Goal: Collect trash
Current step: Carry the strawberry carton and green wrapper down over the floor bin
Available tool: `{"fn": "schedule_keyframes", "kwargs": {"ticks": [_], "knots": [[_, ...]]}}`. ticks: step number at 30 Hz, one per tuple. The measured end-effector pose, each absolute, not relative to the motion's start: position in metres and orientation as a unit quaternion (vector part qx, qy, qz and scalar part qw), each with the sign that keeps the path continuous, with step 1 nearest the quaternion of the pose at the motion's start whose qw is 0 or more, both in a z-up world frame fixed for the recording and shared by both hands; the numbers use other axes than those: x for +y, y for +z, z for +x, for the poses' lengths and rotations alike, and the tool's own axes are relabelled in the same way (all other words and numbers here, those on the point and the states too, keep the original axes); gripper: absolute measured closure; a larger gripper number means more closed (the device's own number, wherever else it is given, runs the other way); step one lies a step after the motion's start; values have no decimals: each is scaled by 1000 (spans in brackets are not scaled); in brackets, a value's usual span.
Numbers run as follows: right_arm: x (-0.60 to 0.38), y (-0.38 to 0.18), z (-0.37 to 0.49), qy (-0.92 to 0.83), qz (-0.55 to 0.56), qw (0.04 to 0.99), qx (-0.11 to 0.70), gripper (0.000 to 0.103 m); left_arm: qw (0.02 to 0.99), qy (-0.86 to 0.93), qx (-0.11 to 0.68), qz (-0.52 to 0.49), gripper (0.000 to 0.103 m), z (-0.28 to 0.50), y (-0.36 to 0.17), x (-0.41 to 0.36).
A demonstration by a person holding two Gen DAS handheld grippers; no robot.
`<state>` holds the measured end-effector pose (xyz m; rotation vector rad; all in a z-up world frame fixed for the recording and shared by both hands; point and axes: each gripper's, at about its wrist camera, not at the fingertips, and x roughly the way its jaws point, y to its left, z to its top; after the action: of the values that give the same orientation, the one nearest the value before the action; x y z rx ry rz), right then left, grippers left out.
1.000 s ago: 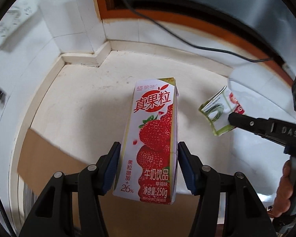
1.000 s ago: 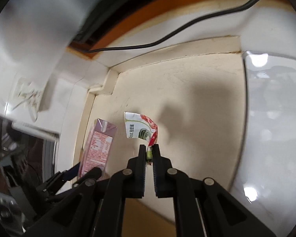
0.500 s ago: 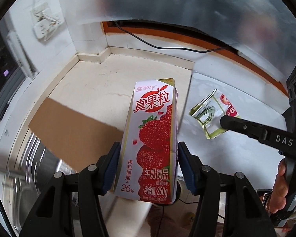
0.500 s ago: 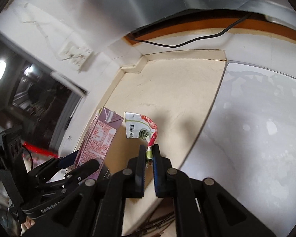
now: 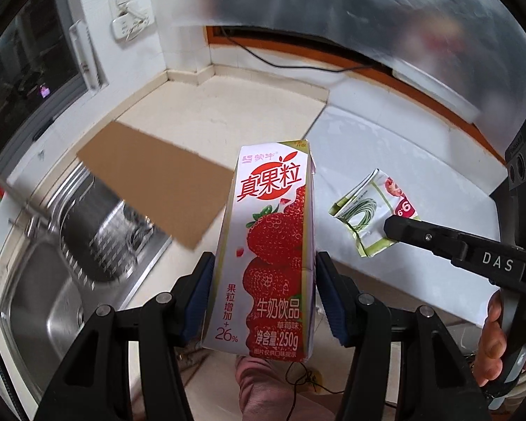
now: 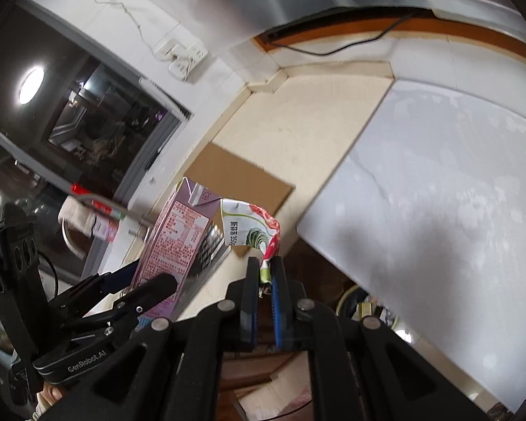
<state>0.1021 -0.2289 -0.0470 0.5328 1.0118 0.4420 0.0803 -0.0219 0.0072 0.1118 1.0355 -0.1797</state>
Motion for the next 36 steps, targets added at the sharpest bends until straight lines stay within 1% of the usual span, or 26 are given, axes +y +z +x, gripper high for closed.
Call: {"fn": "schedule_keyframes", "kwargs": {"ticks": [5,10,17,22,27,31,36], "knots": [[-229,-67,73,212,226,818,484,97,861,-74,500,61,48,40,-19,-29],[-223,-98,52,206,203,816,501,97,858,-63,505,71,48,23,-56,-34],[-205,-165,40,187,156,809,535,97,856,-55,511,60,47,19,-126,-31],[-189,-224,36,174,126,801,559,97,843,-55,534,37,47,22,-198,-26],[-172,-302,43,163,99,787,586,97,827,-46,561,5,47,27,-287,-20],[-162,-364,56,153,99,779,599,97,820,-41,571,9,47,35,-358,-17],[-157,-444,81,138,116,772,610,97,813,-42,580,4,47,48,-430,-10]]}}
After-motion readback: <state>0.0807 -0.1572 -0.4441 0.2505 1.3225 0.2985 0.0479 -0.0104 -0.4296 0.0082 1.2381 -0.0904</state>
